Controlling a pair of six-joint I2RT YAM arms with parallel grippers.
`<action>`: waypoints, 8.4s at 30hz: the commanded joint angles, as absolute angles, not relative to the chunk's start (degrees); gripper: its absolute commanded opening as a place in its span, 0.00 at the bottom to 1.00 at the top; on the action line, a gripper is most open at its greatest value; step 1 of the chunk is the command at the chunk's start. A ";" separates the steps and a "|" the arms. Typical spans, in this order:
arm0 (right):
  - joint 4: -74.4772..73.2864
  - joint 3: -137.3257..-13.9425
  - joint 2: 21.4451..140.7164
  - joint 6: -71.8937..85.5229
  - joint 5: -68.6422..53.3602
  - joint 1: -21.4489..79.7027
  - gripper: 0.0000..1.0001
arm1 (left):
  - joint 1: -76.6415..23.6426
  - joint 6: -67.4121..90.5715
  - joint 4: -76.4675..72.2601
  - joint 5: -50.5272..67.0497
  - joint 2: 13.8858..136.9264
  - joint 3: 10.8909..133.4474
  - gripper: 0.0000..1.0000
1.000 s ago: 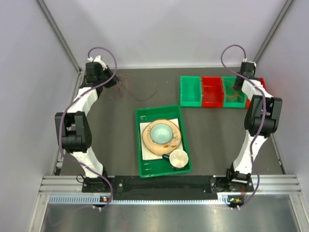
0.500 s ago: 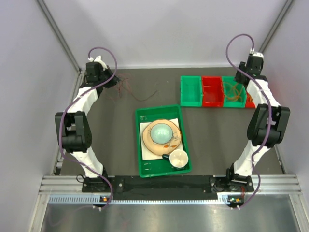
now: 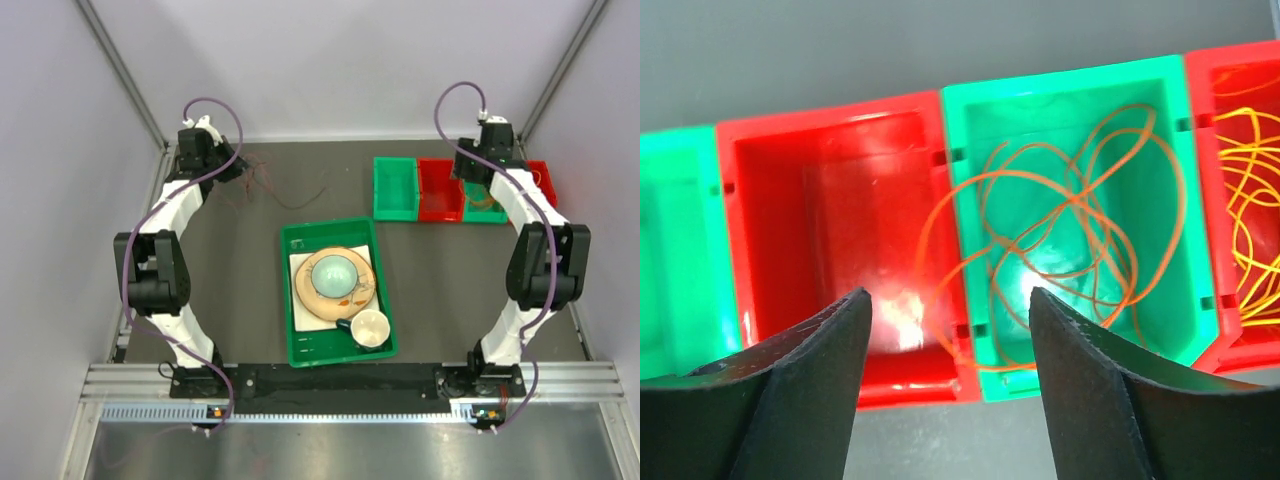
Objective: Untangle the cables
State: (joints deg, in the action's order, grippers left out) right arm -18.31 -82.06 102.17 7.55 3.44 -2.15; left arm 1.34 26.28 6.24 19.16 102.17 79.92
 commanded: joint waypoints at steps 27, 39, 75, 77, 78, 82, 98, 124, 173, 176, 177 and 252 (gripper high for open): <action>-22.68 -91.76 110.04 0.26 19.34 1.68 0.00 | 1.14 25.66 4.31 19.07 101.60 80.95 0.00; -24.35 -99.23 120.58 3.69 12.57 -4.57 0.00 | 1.14 25.31 4.66 18.63 101.51 81.12 0.00; -19.44 -90.27 96.95 8.69 -2.43 6.67 0.54 | 0.53 26.37 4.92 22.24 97.82 84.46 0.00; -15.58 -87.82 95.72 10.54 -7.27 10.00 0.55 | 0.53 26.63 4.92 22.41 97.47 84.64 0.00; -12.34 -85.63 95.63 12.55 -10.69 11.59 0.55 | 0.53 26.80 4.66 22.50 97.21 84.90 0.00; -8.45 -85.43 98.08 13.36 -14.50 18.80 0.67 | 0.35 30.14 4.83 24.77 97.56 88.23 0.00; 6.68 -88.34 108.81 26.72 -18.12 26.81 0.99 | -0.62 30.32 10.27 23.73 98.78 89.06 0.55; -7.91 -96.86 114.52 20.30 -15.20 27.25 0.99 | -14.59 7.48 25.84 -12.89 120.58 98.08 0.77; -28.47 -128.31 136.66 13.10 -6.07 36.47 0.99 | -11.08 15.38 26.01 -4.13 96.24 129.11 0.00; -29.88 -130.96 139.91 11.69 -3.78 37.35 0.99 | -10.11 15.29 26.63 -5.18 95.63 128.76 0.00; -29.45 -131.04 140.27 11.34 -2.74 37.44 0.99 | -9.85 15.21 26.80 -5.36 95.45 128.76 0.00; -21.09 -143.16 100.20 10.37 6.24 9.41 0.00 | 5.19 27.25 12.30 15.64 100.81 89.91 0.00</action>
